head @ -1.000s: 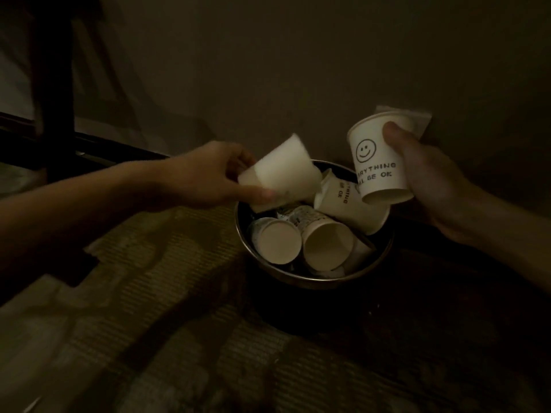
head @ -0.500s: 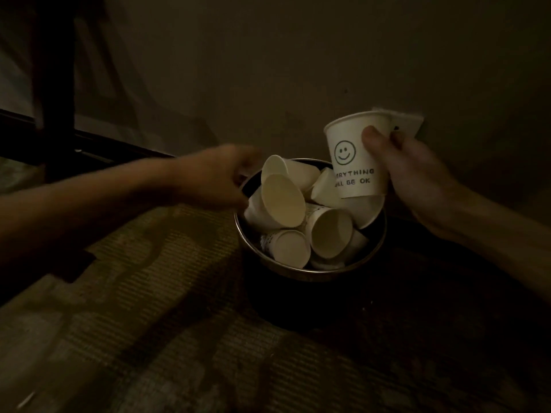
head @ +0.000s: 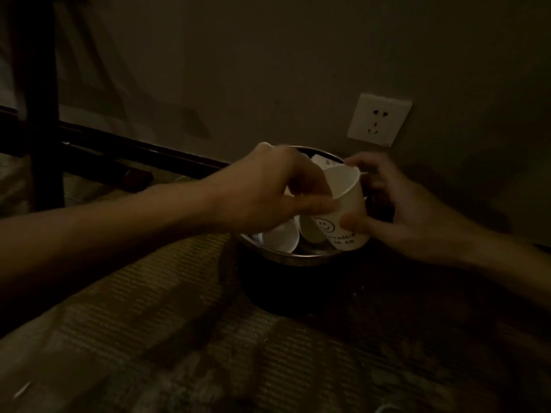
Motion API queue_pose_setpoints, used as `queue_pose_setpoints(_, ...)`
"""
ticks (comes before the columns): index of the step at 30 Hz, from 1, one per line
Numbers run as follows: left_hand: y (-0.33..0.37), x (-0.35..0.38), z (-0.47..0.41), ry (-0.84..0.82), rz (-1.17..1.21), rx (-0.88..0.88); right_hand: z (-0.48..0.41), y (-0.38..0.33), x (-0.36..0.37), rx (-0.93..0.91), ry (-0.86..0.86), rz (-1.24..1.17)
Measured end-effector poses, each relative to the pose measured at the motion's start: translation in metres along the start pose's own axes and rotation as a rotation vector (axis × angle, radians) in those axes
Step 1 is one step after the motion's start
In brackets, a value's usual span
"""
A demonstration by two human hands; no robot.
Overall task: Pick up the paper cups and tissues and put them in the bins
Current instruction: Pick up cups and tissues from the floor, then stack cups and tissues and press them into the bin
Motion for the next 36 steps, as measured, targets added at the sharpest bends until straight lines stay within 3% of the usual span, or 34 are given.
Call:
queue_pose_setpoints(5, -0.004, 0.018, 0.004, 0.026, -0.061, 0.005, -0.007, -0.001, 0.000, -0.135, -0.060, 0.305)
queue_pose_setpoints(11, -0.012, 0.033, 0.011, 0.094, -0.031, -0.033, -0.004, 0.004, 0.001, -0.174, -0.039, 0.474)
queue_pose_setpoints(17, -0.009, 0.037, 0.021, 0.220, -0.241, 0.055, 0.003, -0.003, 0.005, -0.237, -0.042, 0.427)
queue_pose_setpoints(21, -0.008, 0.038, 0.023, 0.220, -0.347, 0.062, 0.003, -0.005, 0.003, -0.211, -0.051, 0.384)
queue_pose_setpoints(30, 0.007, -0.004, 0.021, 0.244, -0.255, -0.020, -0.002, -0.025, -0.014, -0.117, 0.165, 0.211)
queue_pose_setpoints(33, 0.010, -0.040, 0.028, 0.250, -0.299, -0.049, -0.012, -0.052, -0.016, -0.171, 0.264, 0.128)
queue_pose_setpoints(36, 0.014, -0.088, 0.057, 0.259, -0.290, -0.133, -0.029, -0.091, -0.001, -0.250, 0.227, 0.008)
Point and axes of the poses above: each hand's wrist, its own z-axis away from the middle knuckle, its own x-axis out of the palm, y = z × x, the point moved 6 cm from there along -z, towards the middle knuckle
